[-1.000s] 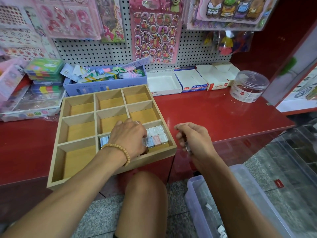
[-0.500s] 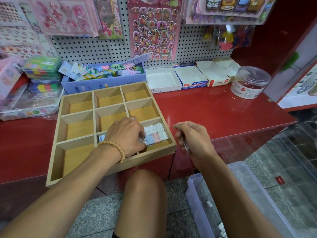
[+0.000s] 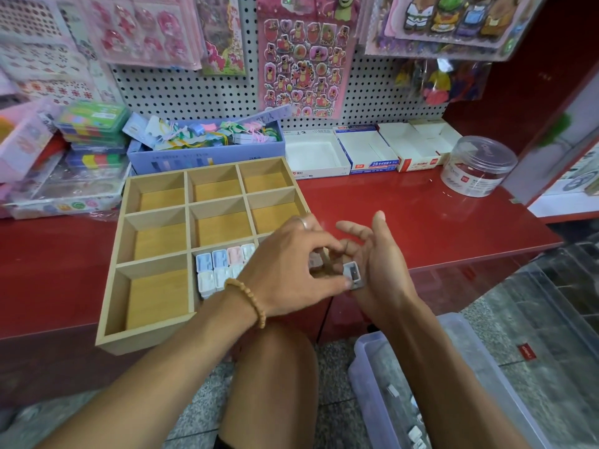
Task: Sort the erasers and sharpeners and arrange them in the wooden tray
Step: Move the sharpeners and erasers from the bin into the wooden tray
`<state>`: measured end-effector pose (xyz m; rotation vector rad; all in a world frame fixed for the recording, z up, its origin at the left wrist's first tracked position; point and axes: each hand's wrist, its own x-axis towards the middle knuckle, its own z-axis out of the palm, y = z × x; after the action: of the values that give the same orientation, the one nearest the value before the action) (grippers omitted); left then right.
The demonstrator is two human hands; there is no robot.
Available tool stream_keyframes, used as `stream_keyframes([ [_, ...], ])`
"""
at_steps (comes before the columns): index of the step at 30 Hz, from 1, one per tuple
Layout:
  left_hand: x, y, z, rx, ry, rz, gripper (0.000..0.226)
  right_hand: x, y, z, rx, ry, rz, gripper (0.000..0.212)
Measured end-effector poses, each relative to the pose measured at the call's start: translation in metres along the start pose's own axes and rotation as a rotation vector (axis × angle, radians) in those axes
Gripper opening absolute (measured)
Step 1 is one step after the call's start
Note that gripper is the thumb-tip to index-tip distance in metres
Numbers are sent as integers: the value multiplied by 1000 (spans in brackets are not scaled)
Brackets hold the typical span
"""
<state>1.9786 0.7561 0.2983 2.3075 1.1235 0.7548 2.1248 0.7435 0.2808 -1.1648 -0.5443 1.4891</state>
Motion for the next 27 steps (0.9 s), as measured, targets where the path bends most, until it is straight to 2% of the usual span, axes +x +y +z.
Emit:
stream_keyframes([
  [3,1,2,7,58,-50,37,30,-3,0,5,-11,-20,3,61],
  [7,1,2,7,-32,-85,7,22,-6,1,7,8,-55,12,63],
  [9,0,1,4,-84,-45,-29,27,-7,2,4,-14,-46,-24,59],
  [12,0,-3,-2,-161,69,-50,30,-11,1,-7,-165,-16,-80,42],
  [14,1,-4,-4,-229,112,-64,31,-16,2,-12,-203,-83,-65,36],
  [18,1,-5,-1,-286,149,-60,33,-20,2,-15,-126,-206,-27,28],
  [22,2,-4,1,-177,170,-6,30,-19,-2,-8,-196,-141,-45,26],
  [24,4,-4,1,-180,171,-2,24,-20,-5,-4,-251,-77,-75,16],
  [27,5,-6,1,-227,175,-48,24,-18,-9,-2,-258,-17,-76,20],
])
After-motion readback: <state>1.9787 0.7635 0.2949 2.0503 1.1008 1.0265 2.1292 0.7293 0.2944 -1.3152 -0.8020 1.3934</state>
